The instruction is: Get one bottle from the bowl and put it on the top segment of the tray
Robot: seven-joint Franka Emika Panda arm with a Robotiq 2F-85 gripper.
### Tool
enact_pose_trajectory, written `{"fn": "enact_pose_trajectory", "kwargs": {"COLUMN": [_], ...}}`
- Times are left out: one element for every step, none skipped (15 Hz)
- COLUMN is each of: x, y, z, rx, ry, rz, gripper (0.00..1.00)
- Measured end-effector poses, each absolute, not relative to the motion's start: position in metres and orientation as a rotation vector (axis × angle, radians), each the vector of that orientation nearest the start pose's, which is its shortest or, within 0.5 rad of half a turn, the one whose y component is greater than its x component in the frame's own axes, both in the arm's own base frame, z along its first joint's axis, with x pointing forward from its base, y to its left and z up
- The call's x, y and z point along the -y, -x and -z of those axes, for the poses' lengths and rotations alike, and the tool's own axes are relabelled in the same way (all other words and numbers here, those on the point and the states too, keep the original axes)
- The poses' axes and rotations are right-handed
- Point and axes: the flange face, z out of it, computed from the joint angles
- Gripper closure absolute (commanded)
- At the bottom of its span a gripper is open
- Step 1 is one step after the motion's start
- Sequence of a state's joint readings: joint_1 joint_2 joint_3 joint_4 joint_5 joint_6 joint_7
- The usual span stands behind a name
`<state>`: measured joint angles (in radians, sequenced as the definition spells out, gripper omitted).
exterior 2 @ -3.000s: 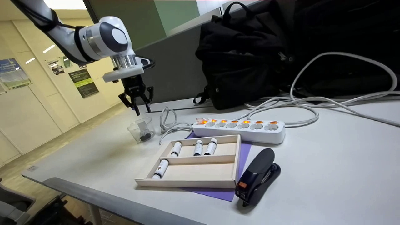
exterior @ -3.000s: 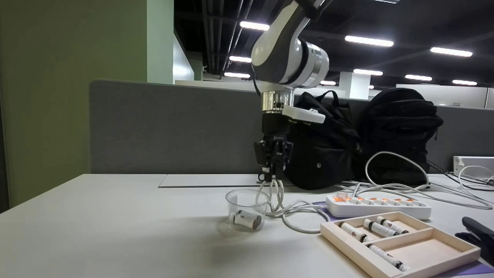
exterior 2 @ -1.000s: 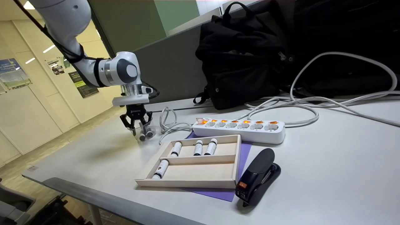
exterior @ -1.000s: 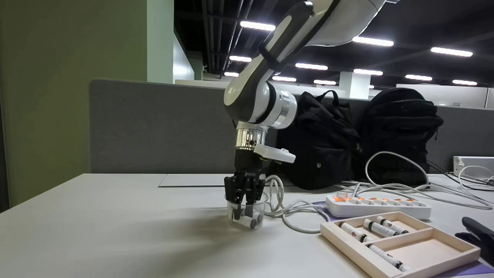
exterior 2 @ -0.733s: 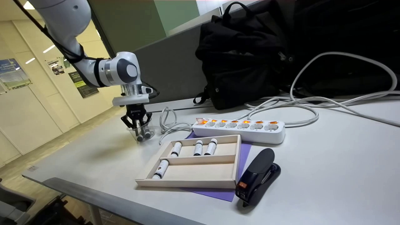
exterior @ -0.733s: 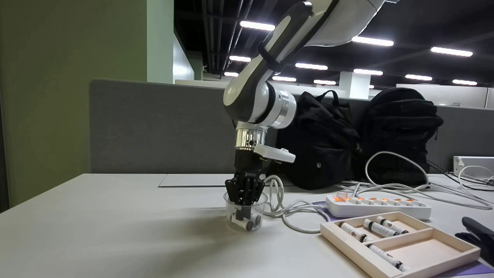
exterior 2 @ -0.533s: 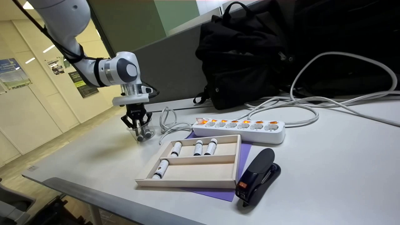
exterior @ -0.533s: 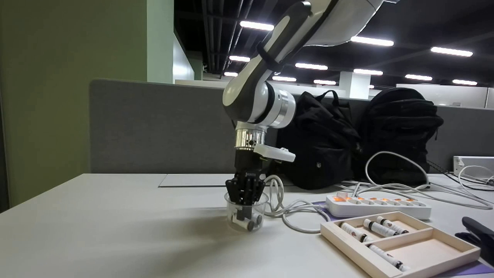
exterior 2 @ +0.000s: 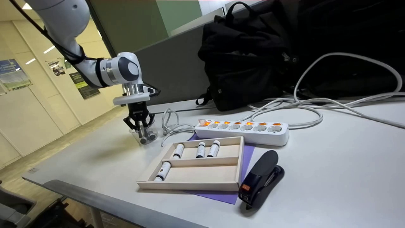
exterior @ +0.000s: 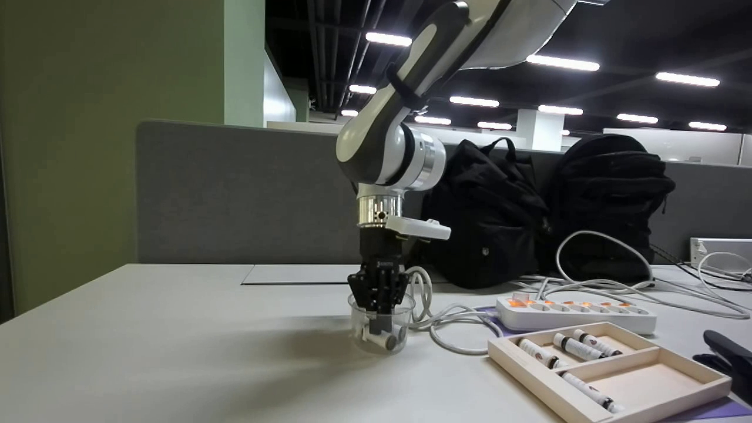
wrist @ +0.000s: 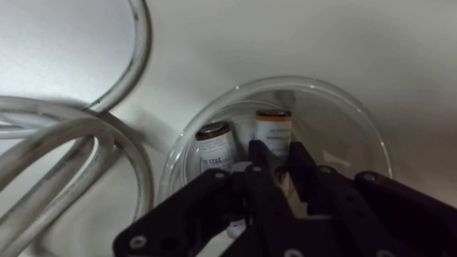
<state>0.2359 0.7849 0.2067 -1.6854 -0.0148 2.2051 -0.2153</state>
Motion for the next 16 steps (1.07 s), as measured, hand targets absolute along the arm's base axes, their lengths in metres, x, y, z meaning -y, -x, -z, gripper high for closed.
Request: {"fn": "enact_pose_trajectory", "kwargs": {"x": [-0.267,-0.266,-0.265,-0.265,-0.265,-0.266,-0.268,-0.269,-0.27,-0.27,-0.269,-0.266,-0.261,-0.254,-0.246,-0.236], "y": [-0.591,-0.596,-0.604,-0.612,-0.621,-0.627,-0.632,-0.635,-0.638,-0.639,-0.64,-0.641,-0.64,-0.637,-0.632,-0.625], "z": [-0.135,-0.142,-0.151,-0.164,-0.178,-0.194,-0.209,-0.225,-0.241,-0.257,-0.272,-0.287,-0.3,-0.31,-0.317,-0.32], "rx": [0.898,0.868,0.843,0.824,0.808,0.796,0.786,0.774,0.763,0.75,0.739,0.726,0.708,0.689,0.67,0.652], "ry": [2.851,2.844,2.839,2.835,2.831,2.825,2.817,2.806,2.791,2.776,2.766,2.767,2.777,2.79,2.805,2.823], "rz": [-0.397,-0.389,-0.371,-0.346,-0.32,-0.299,-0.285,-0.278,-0.277,-0.283,-0.289,-0.293,-0.301,-0.313,-0.326,-0.342], "gripper": [0.94,0.94,0.94,0.94,0.94,0.94,0.94,0.94,0.94,0.94,0.94,0.94,0.94,0.94,0.94,0.94]}}
